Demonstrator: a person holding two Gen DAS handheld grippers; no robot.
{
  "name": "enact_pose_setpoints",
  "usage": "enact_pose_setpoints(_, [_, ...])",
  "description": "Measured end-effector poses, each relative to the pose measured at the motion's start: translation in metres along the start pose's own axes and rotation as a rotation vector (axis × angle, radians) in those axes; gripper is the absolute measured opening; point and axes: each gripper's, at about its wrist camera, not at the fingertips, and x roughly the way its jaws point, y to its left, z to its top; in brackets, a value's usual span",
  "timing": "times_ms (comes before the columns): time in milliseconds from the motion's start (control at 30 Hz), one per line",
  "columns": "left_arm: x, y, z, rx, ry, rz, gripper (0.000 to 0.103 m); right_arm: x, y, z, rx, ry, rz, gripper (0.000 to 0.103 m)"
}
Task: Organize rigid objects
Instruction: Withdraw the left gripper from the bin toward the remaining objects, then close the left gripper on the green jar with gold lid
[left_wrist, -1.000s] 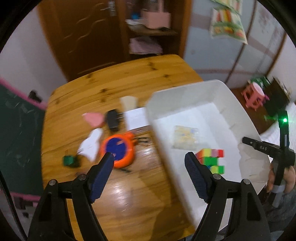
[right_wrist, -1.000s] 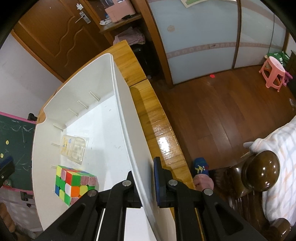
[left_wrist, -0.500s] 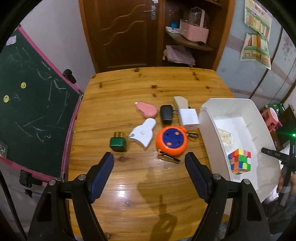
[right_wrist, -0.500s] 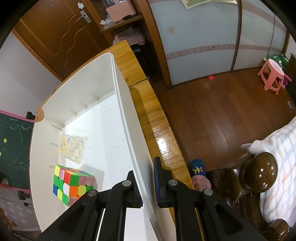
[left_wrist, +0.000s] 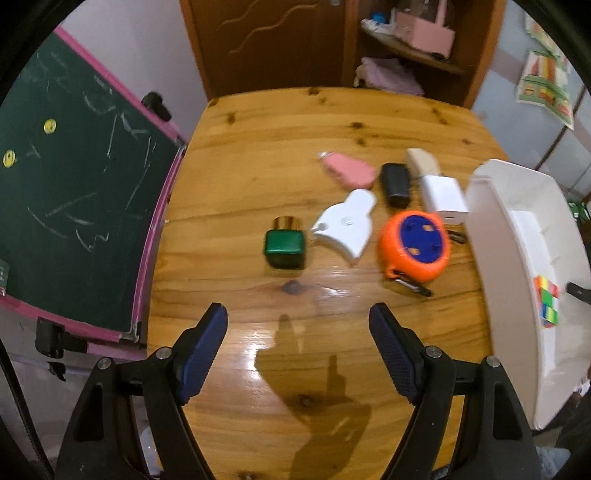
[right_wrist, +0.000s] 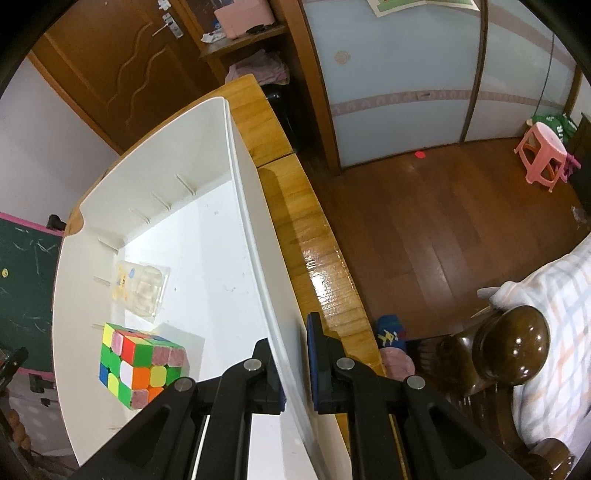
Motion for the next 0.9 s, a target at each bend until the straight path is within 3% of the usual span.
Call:
enact_pose_setpoints(433, [0.085, 0.018, 0.035, -0.047, 0.064, 0.027, 0.082, 0.001, 0.0, -0.001, -0.002, 0.011, -0.003, 0.009])
enact_pose_setpoints(667, [0.105, 0.021, 0.039, -0.056, 0.085, 0.035, 0.081, 0.003, 0.0, 0.0, -0.002, 0.019, -0.003, 0.009])
enact_pose_setpoints(800, [0.109, 0.022, 0.041, -0.064, 0.078, 0.019, 0.07, 0.004, 0.0, 0.0, -0.001, 0.024, -0.002, 0.009])
enact_pose_setpoints(900, [0.108, 0.019, 0.041, -0.056, 0.074, -0.001, 0.055, 0.004, -0.001, 0.001, 0.0, 0.026, -0.001, 0.009])
